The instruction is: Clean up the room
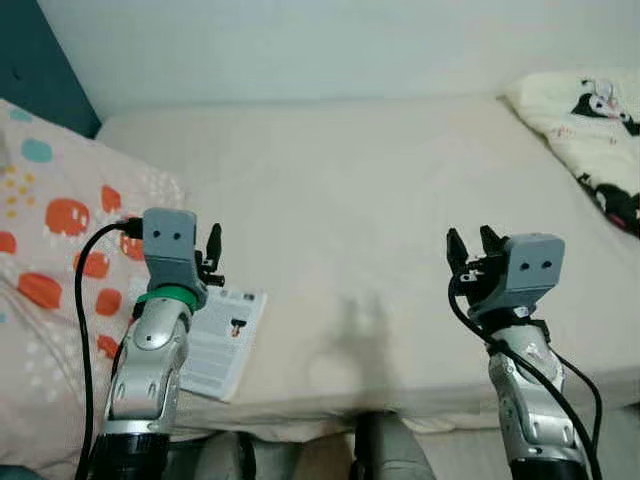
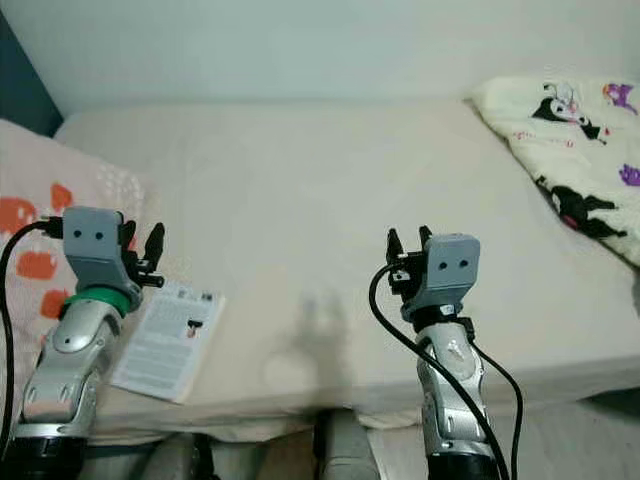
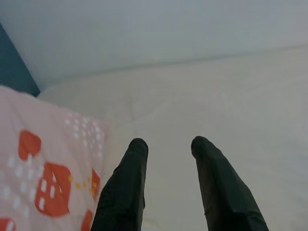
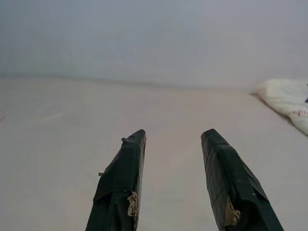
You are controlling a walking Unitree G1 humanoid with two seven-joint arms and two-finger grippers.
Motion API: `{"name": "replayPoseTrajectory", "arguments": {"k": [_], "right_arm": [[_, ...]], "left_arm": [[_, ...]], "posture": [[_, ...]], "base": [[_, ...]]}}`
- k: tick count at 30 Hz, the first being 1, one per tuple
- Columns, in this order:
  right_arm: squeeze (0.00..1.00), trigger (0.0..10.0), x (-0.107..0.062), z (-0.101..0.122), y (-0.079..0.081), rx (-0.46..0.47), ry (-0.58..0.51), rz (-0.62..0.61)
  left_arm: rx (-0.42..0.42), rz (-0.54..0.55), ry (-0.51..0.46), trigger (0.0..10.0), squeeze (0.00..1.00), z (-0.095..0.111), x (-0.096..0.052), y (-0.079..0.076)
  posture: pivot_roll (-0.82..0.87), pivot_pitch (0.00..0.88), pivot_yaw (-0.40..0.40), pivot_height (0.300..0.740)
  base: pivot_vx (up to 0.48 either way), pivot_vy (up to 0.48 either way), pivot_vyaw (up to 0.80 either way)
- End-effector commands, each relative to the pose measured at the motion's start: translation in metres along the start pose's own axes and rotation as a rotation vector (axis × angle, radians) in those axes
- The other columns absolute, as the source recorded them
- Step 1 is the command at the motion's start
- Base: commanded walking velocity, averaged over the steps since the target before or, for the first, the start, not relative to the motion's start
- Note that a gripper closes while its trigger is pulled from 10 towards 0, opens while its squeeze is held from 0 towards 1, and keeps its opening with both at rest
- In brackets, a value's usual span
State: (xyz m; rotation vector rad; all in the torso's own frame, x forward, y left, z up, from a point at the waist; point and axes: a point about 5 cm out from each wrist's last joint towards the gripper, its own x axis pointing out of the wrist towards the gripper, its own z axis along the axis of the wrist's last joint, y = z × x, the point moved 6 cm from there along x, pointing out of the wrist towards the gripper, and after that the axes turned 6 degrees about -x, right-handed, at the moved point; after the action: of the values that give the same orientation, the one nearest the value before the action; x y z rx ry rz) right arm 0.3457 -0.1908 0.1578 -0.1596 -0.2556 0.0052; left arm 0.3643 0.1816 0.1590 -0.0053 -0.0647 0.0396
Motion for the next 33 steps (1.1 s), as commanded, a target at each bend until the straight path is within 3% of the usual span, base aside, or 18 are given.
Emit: {"name": "replayPoseTrajectory", "arguments": {"k": [1, 7, 21, 33], "right_arm": [[0.0, 10.0, -0.003, -0.008, 0.002, 0.009, 0.026, -0.007], [0.0, 10.0, -0.005, -0.01, 0.001, 0.01, 0.033, -0.01], [0.0, 10.0, -0.009, -0.016, 0.0, 0.016, 0.058, -0.022], [0.0, 10.0, -0.012, -0.021, -0.001, 0.021, 0.079, -0.029]], "left_arm": [[-0.001, -0.01, 0.018, 10.0, 0.0, -0.006, -0.001, 0.0], [-0.028, -0.036, 0.034, 10.0, 0.0, -0.008, -0.001, -0.005], [0.019, -0.1, 0.027, 10.0, 0.0, -0.01, -0.007, -0.018], [0.034, -0.146, 0.023, 10.0, 0.0, -0.011, -0.007, -0.028]], "posture": [[-0.13, 0.0, 0.028, 0.701], [-0.13, 0.0, 0.03, 0.718], [-0.14, 0.0, 0.031, 0.718], [-0.14, 0.0, 0.036, 0.718]], "base": [[0.0, 0.0, 0.0], [0.0, 0.0, -0.35], [0.0, 0.0, -0.03], [0.0, -0.278, 0.0]]}}
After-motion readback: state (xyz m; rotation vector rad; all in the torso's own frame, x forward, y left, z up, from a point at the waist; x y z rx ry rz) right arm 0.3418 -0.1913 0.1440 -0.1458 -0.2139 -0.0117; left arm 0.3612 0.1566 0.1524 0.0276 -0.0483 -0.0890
